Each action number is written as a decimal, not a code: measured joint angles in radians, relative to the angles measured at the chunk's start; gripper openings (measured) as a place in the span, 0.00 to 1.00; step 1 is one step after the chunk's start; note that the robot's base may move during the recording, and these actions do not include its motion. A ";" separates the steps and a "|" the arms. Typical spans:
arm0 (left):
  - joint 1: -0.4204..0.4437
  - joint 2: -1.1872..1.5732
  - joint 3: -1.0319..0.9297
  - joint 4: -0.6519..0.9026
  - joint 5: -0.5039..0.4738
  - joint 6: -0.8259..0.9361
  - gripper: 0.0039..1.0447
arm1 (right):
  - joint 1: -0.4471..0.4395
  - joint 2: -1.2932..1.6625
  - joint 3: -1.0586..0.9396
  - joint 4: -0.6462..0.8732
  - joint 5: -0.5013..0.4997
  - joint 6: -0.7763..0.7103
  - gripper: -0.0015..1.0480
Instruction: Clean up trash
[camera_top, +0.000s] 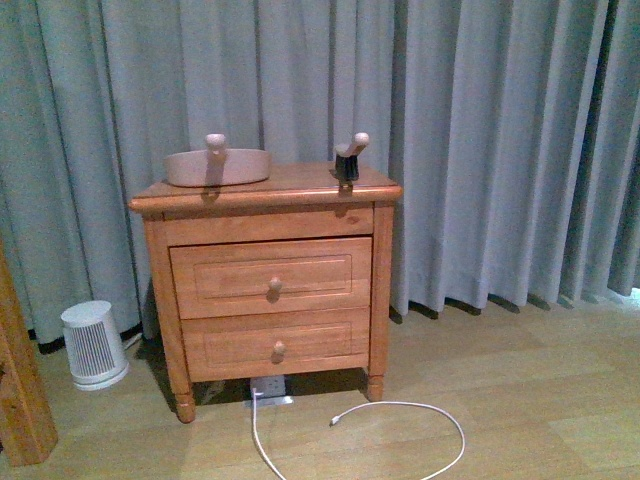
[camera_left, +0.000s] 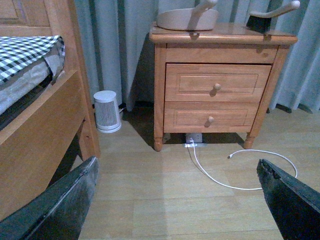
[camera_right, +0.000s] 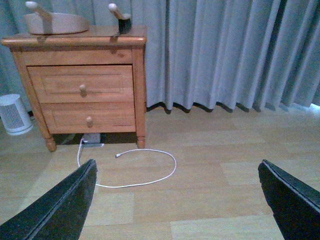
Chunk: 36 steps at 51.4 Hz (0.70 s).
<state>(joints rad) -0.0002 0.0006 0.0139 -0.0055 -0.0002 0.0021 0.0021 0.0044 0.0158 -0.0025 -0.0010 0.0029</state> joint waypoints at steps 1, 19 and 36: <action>0.000 0.000 0.000 0.000 0.000 0.000 0.93 | 0.000 0.000 0.000 0.000 0.000 0.000 0.93; 0.000 0.000 0.000 0.000 0.000 0.000 0.93 | 0.000 0.000 0.000 0.000 0.000 0.000 0.93; 0.000 0.000 0.000 0.000 0.000 0.000 0.93 | 0.000 0.000 0.000 0.000 0.000 0.000 0.93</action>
<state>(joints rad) -0.0002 0.0006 0.0139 -0.0055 -0.0002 0.0021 0.0021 0.0044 0.0158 -0.0025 -0.0006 0.0029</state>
